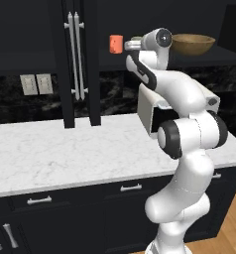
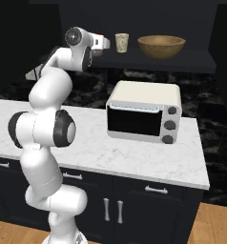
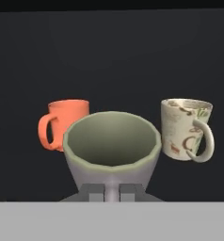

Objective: Gather all objects into one cabinet and sort the glasses and bowls to opposite sides.

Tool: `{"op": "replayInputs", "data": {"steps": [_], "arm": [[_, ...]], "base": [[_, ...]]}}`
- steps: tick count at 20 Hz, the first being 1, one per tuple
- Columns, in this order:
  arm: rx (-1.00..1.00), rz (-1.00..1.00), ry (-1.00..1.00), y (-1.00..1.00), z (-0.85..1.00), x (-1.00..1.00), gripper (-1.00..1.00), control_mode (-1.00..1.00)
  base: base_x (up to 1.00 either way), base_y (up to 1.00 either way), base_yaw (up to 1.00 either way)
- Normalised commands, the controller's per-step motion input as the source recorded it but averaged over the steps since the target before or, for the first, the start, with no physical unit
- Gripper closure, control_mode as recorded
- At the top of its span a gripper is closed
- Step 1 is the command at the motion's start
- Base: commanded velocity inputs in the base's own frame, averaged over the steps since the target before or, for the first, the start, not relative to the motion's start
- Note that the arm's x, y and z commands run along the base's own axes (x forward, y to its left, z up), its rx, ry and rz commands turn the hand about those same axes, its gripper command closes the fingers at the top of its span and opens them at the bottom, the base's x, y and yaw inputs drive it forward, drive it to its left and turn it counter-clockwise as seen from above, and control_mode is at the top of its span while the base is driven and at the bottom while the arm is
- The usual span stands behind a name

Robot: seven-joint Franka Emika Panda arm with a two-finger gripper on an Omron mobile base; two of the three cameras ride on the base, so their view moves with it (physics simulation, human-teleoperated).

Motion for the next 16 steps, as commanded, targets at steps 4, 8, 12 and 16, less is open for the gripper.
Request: {"op": "replayInputs", "data": {"steps": [4,8,12,16], "arm": [[0.00,0.00,0.04,-0.04,-0.08,0.41,1.00,-1.00],[0.00,0.00,0.05,-0.03,-0.12,0.48,1.00,-1.00],[0.00,0.00,0.05,0.00,-0.21,0.44,1.00,-1.00],[0.00,0.00,0.06,0.00,-0.40,0.27,1.00,-1.00]], "base": [[0.00,0.00,0.00],[0.00,0.00,0.00],[0.00,0.00,0.00],[0.00,0.00,0.00]]}}
